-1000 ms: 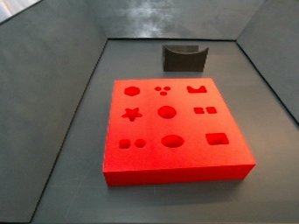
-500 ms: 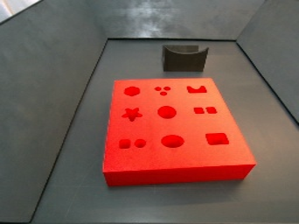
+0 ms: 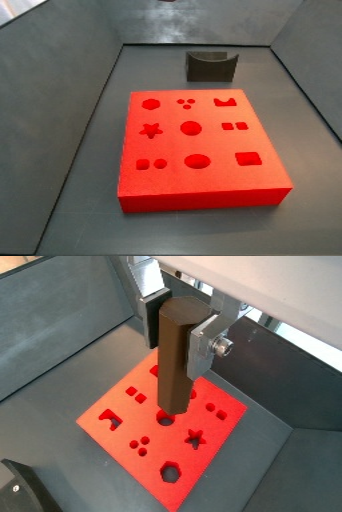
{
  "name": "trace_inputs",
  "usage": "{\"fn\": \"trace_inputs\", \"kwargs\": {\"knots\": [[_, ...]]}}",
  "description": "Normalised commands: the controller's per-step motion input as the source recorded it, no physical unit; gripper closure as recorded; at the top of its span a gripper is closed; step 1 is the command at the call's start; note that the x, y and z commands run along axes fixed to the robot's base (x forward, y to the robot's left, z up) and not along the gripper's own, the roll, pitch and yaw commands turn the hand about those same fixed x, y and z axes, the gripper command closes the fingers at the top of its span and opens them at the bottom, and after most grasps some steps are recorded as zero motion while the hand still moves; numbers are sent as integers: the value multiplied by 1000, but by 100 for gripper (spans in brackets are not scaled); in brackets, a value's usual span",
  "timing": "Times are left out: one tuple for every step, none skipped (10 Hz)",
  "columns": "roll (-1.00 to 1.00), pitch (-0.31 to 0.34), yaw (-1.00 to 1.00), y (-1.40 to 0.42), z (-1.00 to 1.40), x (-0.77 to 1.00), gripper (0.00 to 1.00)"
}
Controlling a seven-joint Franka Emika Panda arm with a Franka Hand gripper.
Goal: Pick up the hexagon object. Move up. Place the hexagon object on the fixture. Regrasp the hexagon object. Move to above the board. Insert the hexagon object.
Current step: Insert the hexagon object.
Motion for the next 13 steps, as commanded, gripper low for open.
{"fn": "trace_inputs", "kwargs": {"knots": [[53, -50, 0, 17, -569, -94, 100], [24, -90, 0, 109, -877, -126, 100], [11, -91, -11, 166, -1000, -126, 100], [23, -26, -106, 206, -1000, -23, 100], [0, 0, -317, 263, -1000, -57, 100], [-6, 0, -531, 231, -1000, -63, 100], [-53, -40, -689, 146, -951, -126, 100], [-127, -67, -717, 74, -786, -191, 100], [-163, -57, -334, 77, -269, 0, 100], [0, -10, 0, 0, 0, 0, 100], [-91, -146, -23, 6, -720, -97, 100], [-51, -140, -149, 20, -906, -46, 100], [-40, -107, -177, 43, -926, -49, 100]]}}
